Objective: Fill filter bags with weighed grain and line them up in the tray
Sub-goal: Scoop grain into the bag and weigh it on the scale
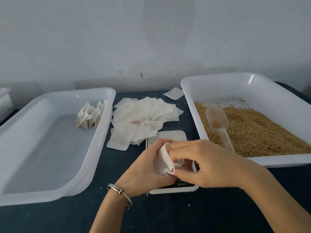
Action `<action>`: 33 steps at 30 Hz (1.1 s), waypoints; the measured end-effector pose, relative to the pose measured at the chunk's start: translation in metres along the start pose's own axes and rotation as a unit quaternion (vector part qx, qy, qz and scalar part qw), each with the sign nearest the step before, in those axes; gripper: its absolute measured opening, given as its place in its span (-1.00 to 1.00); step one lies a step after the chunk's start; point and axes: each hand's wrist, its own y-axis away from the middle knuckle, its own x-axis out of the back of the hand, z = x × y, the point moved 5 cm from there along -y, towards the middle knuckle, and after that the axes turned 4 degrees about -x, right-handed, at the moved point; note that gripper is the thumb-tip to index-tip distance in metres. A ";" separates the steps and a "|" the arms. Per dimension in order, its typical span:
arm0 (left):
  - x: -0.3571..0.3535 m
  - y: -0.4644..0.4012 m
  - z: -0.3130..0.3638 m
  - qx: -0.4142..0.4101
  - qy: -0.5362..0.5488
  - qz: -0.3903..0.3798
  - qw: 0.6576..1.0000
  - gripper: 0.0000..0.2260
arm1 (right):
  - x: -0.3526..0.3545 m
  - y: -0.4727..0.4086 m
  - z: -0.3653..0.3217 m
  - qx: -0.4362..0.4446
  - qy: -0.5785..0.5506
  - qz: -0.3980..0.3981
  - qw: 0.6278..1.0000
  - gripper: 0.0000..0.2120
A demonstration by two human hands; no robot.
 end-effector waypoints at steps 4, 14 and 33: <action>0.000 -0.003 -0.009 0.011 -0.014 0.014 1.000 -0.58 | 0.000 -0.004 -0.001 0.011 0.007 -0.005 1.000 -0.78; 0.010 -0.041 -0.011 -0.043 -0.052 0.119 0.991 -0.79 | 0.009 -0.019 0.031 -0.042 -0.010 0.030 0.999 -0.71; 0.019 -0.040 -0.036 -0.058 -0.018 0.223 0.973 -0.84 | 0.050 0.018 0.141 -0.423 0.175 0.094 0.884 -0.66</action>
